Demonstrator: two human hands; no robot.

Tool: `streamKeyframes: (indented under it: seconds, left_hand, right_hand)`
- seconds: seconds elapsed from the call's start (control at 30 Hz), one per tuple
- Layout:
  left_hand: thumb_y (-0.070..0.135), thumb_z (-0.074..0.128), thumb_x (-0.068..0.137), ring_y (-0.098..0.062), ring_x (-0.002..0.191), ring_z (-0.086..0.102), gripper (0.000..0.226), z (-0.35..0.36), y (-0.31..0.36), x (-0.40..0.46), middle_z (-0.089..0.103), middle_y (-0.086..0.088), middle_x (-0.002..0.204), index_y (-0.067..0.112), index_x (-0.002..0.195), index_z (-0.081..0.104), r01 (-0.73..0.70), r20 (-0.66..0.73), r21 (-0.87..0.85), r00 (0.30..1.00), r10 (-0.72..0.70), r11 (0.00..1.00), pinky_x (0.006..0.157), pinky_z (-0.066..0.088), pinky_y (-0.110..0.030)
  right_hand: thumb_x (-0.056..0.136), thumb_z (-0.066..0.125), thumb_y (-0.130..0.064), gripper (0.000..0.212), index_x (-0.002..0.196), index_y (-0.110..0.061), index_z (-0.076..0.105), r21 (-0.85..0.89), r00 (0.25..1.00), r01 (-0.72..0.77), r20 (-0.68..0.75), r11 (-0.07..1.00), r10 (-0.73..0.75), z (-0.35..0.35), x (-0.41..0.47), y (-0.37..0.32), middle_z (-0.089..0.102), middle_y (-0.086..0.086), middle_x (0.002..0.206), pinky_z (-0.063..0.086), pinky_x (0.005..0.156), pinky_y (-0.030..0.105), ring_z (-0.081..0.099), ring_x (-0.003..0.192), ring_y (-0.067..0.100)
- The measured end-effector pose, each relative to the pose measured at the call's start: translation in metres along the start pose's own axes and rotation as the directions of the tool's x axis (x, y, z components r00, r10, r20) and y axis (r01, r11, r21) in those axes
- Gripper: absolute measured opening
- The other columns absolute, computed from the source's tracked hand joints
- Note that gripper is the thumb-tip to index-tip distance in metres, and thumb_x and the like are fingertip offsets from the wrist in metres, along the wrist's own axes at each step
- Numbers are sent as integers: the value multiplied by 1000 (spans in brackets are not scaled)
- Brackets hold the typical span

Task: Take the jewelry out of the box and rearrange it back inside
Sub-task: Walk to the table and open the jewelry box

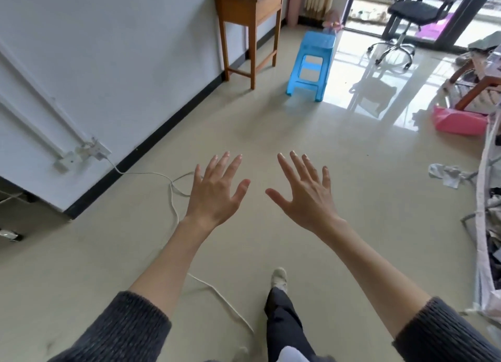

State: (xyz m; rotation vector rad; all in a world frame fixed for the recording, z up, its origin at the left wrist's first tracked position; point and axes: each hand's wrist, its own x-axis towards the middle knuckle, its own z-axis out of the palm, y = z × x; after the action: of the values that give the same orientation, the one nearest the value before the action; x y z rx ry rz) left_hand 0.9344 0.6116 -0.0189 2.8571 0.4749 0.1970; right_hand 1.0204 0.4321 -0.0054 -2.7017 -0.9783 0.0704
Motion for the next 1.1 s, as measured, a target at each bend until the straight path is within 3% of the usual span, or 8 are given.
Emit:
streamKeyframes:
  seconds: [0.53, 0.97, 1.1]
  left_hand:
    - [64, 2, 80, -22, 144, 13, 76, 37, 17, 369, 18, -1, 156, 30, 147, 16, 24, 9, 12, 1000, -24, 1000, 116, 9, -48]
    - [57, 15, 87, -21, 144, 11, 66, 59, -65, 680, 17, -2, 156, 29, 147, 15, 21, 18, -31, 1000, -20, 999, 116, 8, -48]
    - [58, 15, 88, -21, 145, 11, 65, 56, -76, 776, 17, -1, 156, 29, 147, 14, -62, 37, -6, 997, 63, 998, 116, 8, -49]
  right_hand:
    - [87, 34, -65, 76, 148, -34, 4, -9, 998, 51, 32, 999, -50, -29, 356, 146, 4, 0, 159, -1, 115, 53, -2, 147, 21]
    - [87, 34, -65, 76, 148, -34, 3, -41, 1000, 30, 12, 999, -29, -15, 667, 197, 4, 0, 159, -1, 115, 54, -1, 146, 22]
    - [86, 35, -66, 76, 148, -34, 4, -39, 1000, -15, -24, 999, 14, -25, 755, 211, 7, 0, 158, 0, 116, 53, 1, 146, 21]
